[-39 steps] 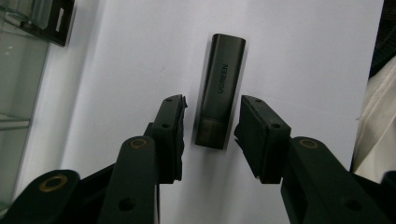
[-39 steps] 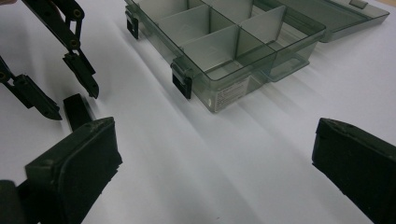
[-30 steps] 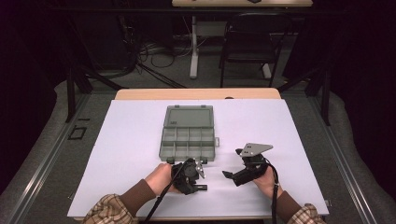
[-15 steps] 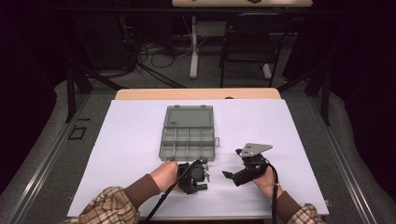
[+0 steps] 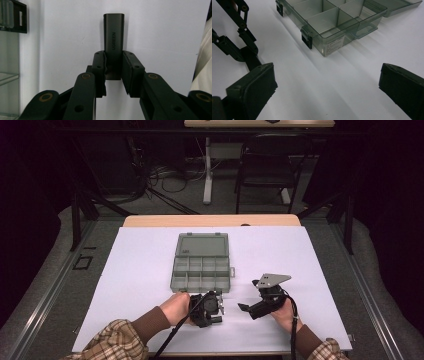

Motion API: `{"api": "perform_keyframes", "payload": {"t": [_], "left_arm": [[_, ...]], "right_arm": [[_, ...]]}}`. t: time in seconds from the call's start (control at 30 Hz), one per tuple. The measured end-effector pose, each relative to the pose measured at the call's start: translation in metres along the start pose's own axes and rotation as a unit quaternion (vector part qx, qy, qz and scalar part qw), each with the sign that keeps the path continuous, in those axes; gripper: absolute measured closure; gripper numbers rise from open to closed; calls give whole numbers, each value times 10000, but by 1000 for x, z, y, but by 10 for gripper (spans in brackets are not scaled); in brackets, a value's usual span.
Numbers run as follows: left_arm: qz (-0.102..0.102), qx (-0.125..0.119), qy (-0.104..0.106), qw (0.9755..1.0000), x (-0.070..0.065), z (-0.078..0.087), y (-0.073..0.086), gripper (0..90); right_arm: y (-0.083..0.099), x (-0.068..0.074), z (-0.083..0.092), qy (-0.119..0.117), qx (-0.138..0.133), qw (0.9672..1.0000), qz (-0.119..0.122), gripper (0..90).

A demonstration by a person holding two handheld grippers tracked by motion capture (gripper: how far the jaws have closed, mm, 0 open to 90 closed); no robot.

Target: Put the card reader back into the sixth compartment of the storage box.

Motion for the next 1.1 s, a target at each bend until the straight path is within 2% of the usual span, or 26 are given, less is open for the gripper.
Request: {"api": "perform_keyframes", "payload": {"t": [0.3, 0.33, 0.47, 0.53, 0.57, 0.7, 0.77, 0.87, 0.97, 1.1], "left_arm": [[246, -410, -79, 9988, 0, 4, 10, 737], [280, -517, -143, 9982, 0, 5, 11, 737], [421, -823, -174, 9956, -1, 5, 17, 737], [465, -927, -190, 9944, -1, 4, 19, 737], [548, -1002, -216, 9932, -2, 3, 20, 737], [576, -1142, -269, 9914, -3, 4, 25, 737], [669, -1326, -328, 9884, -3, 5, 27, 737], [708, -1518, -396, 9851, -1, 7, 32, 737], [760, -1587, -420, 9835, -1, 6, 35, 737], [768, -1602, -458, 9830, -1, 6, 37, 737]], "right_arm": [[0, 0, 1, 7, -10, 10000, 7, 1], [0, 0, 0, 7, -5, 10000, 9, 1], [0, -1, 0, 15, -10, 10000, -8, 1], [1, -1, 0, 27, -5, 10000, 1, 1], [1, -1, 0, 35, 6, 10000, -2, 1], [0, 0, 0, 39, 5, 10000, 43, 1], [0, 0, 0, 38, 19, 10000, 32, 1], [1, -1, 0, 41, 15, 10000, 5, 1], [2, -2, 0, 54, 14, 10000, 0, 1], [2, -1, 0, 52, 31, 10000, 39, 1]]}}
Point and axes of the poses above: each handheld gripper's, and its own axes: z roughly backward along the jaws, y roughly out of its underside, x roughly to its left, the point moved 1 cm from there along -z, roughly forward along the jaws, and after that the axes turned 8 degrees about -y, right-handed, at the moved point
